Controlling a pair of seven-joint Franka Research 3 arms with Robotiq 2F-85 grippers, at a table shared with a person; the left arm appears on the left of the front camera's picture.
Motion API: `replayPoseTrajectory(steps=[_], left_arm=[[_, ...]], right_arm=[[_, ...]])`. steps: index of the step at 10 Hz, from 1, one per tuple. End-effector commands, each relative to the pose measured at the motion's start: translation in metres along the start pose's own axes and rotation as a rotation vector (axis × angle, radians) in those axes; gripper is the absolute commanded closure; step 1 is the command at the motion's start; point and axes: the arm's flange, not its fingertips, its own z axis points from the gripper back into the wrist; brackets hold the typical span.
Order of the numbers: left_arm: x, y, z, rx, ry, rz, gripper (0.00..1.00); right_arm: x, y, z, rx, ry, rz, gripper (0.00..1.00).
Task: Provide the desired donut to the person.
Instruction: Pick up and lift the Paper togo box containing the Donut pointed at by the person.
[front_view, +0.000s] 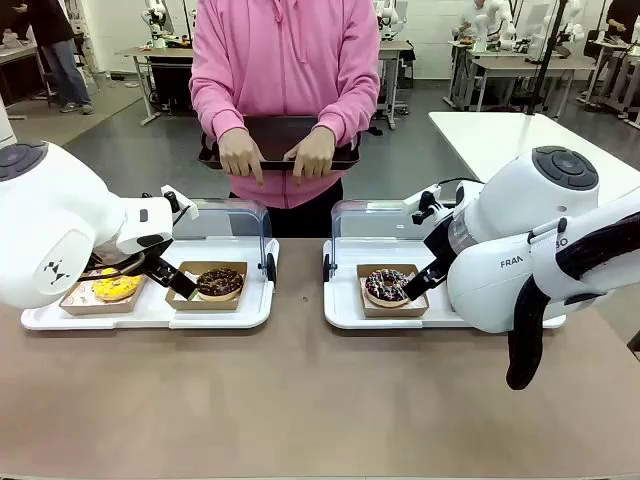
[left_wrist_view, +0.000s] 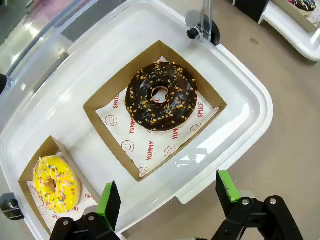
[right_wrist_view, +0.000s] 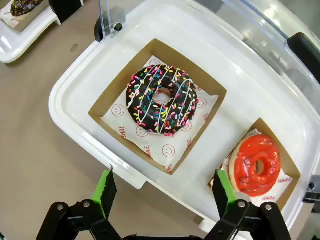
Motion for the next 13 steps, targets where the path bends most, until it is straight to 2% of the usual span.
replayPoseTrajectory(steps=[1, 13], left_arm=[[0.0000, 0.0000, 0.0000, 0.000, 0.000, 0.000, 0.00], [0.0000, 0.0000, 0.0000, 0.000, 0.000, 0.000, 0.00]], right_arm=[[0.0000, 0.0000, 0.0000, 0.000, 0.000, 0.000, 0.00], [0.0000, 0.0000, 0.0000, 0.000, 0.000, 0.000, 0.00]])
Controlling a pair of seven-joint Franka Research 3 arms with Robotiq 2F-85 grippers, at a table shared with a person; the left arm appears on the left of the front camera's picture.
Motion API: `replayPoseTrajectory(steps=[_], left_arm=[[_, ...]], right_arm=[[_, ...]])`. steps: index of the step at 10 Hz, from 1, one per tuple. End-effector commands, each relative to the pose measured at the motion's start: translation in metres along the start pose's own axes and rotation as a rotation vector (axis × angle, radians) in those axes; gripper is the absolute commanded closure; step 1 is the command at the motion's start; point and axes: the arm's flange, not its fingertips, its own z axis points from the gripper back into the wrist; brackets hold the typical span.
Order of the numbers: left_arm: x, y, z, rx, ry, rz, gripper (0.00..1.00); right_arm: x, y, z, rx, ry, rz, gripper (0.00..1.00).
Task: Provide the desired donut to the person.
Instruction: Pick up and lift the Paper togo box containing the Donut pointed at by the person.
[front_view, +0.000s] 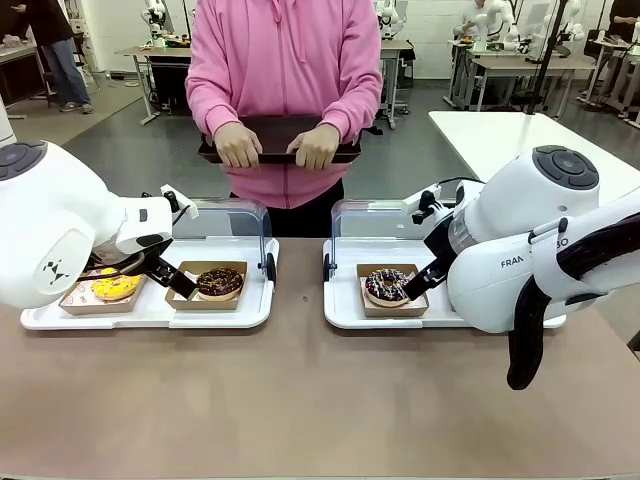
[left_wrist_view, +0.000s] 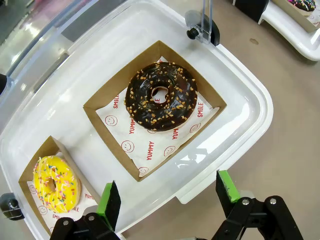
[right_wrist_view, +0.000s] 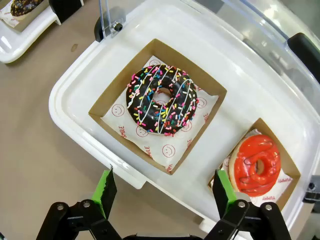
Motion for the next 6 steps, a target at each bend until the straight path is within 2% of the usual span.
replayPoseTrajectory(steps=[1, 5, 6], left_arm=[[0.000, 0.000, 0.000, 0.000, 0.000, 0.000, 0.00], [0.000, 0.000, 0.000, 0.000, 0.000, 0.000, 0.00], [0.003, -0.001, 0.020, 0.017, -0.007, -0.045, 0.00]], right_arm=[[0.000, 0.000, 0.000, 0.000, 0.000, 0.000, 0.00], [0.000, 0.000, 0.000, 0.000, 0.000, 0.000, 0.00], [0.001, -0.011, 0.023, -0.023, -0.018, 0.019, 0.00]])
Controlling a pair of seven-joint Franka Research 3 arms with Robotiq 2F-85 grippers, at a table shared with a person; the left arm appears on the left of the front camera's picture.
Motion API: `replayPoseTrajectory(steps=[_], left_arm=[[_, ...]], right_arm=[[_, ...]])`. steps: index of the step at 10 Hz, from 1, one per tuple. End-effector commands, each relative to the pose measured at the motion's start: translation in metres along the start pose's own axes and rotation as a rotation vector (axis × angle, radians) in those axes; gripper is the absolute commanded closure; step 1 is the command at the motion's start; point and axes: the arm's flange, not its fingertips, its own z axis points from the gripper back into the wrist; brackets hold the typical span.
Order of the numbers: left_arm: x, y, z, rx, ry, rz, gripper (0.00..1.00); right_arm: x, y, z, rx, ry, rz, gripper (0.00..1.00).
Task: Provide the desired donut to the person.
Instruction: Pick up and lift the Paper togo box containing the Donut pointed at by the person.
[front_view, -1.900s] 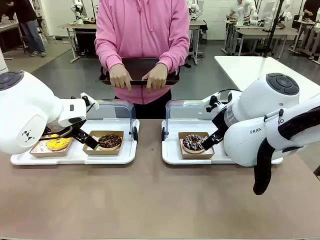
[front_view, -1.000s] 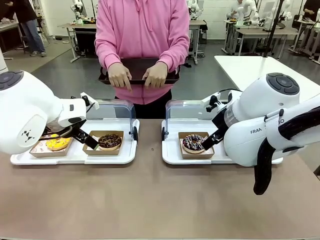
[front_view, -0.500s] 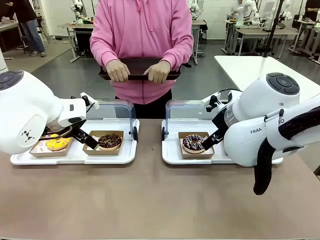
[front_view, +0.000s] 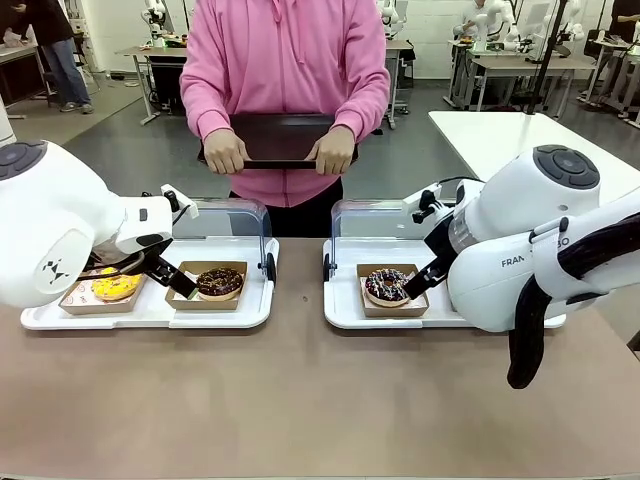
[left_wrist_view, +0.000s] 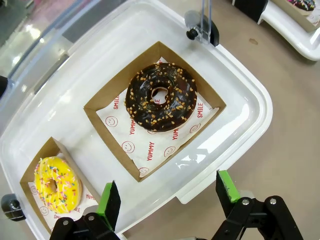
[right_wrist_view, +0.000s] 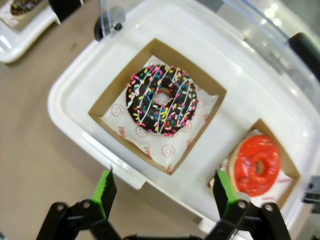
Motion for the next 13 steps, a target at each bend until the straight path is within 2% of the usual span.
replayPoseTrajectory(steps=[1, 2, 4, 7, 10, 13], left_arm=[[-0.002, 0.006, 0.043, -0.008, -0.017, -0.055, 0.00], [-0.013, 0.014, 0.067, -0.055, -0.008, -0.064, 0.00], [-0.041, 0.031, 0.110, -0.166, -0.031, -0.069, 0.00], [-0.091, 0.059, 0.149, -0.207, -0.075, -0.074, 0.00], [-0.134, 0.070, 0.170, -0.201, -0.174, -0.112, 0.00], [-0.155, 0.084, 0.176, -0.203, -0.242, -0.136, 0.00]], right_arm=[[-0.007, -0.030, 0.050, 0.007, 0.001, 0.043, 0.00], [-0.019, -0.051, 0.082, 0.037, 0.012, 0.088, 0.00], [-0.048, -0.086, 0.139, 0.143, -0.045, 0.151, 0.00], [-0.088, -0.119, 0.189, 0.237, -0.156, 0.242, 0.00], [-0.123, -0.140, 0.206, 0.271, -0.267, 0.253, 0.00], [-0.124, -0.150, 0.197, 0.299, -0.295, 0.261, 0.00]])
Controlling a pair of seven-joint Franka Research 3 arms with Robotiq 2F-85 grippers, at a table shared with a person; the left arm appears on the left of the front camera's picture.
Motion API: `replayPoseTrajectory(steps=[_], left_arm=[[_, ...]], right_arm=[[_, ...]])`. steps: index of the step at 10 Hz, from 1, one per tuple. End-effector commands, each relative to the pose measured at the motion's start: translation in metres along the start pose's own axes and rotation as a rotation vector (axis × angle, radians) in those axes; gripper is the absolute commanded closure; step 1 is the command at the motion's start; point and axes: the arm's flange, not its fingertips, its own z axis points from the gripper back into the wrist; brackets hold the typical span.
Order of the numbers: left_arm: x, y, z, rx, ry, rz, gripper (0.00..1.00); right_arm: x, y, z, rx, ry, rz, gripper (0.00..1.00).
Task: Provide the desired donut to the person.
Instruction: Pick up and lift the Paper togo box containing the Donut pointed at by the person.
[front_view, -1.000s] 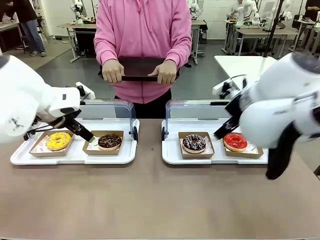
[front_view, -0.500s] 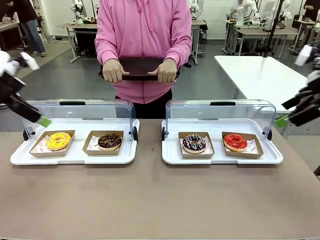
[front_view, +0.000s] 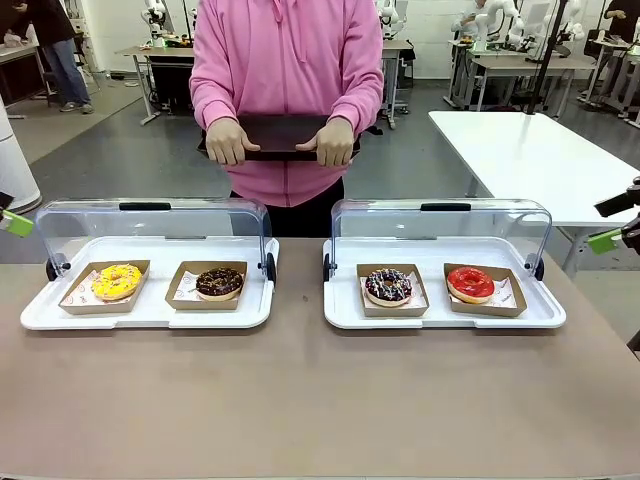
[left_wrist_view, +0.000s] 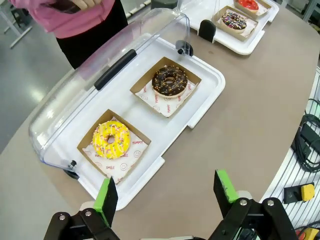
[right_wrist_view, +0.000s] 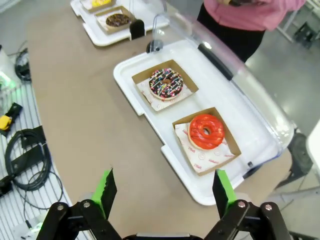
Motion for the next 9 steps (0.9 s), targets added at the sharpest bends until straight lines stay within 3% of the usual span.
replayPoseTrajectory(steps=[1, 9], left_arm=[[-0.0763, -0.0540, -0.0282, -0.003, -0.054, -0.036, 0.00], [-0.0711, -0.0454, -0.0220, 0.034, -0.182, -0.045, 0.00]], right_arm=[[-0.0103, 0.0035, -0.0187, 0.033, -0.012, 0.013, 0.00], [-0.0064, -0.0009, -0.0195, 0.014, -0.134, 0.034, 0.00]])
